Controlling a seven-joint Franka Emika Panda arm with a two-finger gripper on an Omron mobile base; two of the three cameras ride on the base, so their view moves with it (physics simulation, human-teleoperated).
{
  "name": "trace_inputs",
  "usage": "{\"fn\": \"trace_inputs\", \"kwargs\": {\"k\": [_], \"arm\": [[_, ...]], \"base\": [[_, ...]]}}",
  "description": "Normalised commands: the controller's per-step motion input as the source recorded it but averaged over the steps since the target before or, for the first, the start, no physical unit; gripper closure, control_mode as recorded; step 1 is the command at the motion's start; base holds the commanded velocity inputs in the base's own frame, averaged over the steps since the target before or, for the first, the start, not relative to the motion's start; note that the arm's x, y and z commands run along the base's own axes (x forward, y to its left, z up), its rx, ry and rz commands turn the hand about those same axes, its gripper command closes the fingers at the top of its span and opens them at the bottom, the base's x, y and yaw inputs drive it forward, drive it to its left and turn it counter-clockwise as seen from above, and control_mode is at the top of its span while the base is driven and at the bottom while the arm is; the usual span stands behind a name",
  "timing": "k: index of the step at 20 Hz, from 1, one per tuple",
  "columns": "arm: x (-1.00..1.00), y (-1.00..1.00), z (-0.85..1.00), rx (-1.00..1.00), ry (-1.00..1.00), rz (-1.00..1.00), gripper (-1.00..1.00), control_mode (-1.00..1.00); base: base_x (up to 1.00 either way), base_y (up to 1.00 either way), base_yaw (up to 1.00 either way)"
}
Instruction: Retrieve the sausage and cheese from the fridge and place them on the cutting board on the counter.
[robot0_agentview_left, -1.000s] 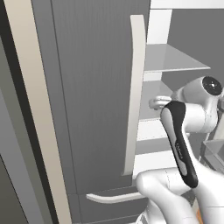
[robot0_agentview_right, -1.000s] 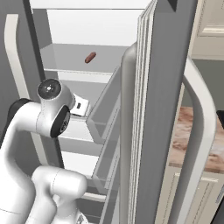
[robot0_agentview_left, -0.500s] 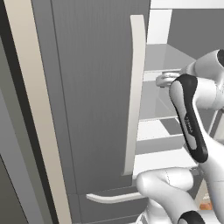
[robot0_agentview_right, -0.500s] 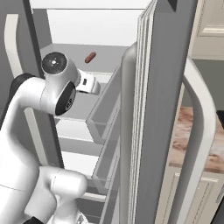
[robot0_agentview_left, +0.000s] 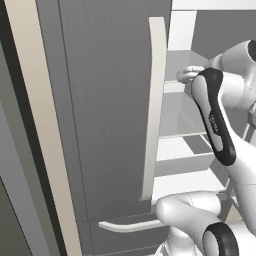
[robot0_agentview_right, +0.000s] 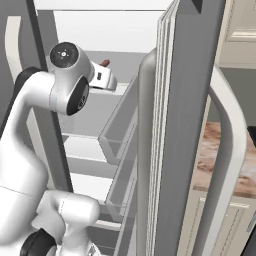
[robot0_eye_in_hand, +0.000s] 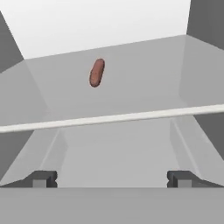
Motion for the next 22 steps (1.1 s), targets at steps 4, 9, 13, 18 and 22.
{"fn": "trace_inputs", "kwargs": {"k": [4, 9, 13, 18, 22], "arm": [[0.26, -0.01, 0.26, 0.00, -0.01, 0.00, -1.00, -1.00], [0.47, -0.01, 0.06, -0.01, -0.04, 0.02, -1.00, -1.00], [0.56, 0.00, 0.01, 0.00, -0.01, 0.05, -1.00, -1.00], [0.62, -0.02, 0.00, 0.00, 0.00, 0.13, -1.00, -1.00], [0.70, 0.00, 0.00, 0.00, 0.00, 0.15, -1.00, -1.00]], "base": [[0.00, 0.00, 0.00], [0.00, 0.00, 0.00], [0.00, 0.00, 0.00], [0.00, 0.00, 0.00], [0.00, 0.00, 0.00]]}}
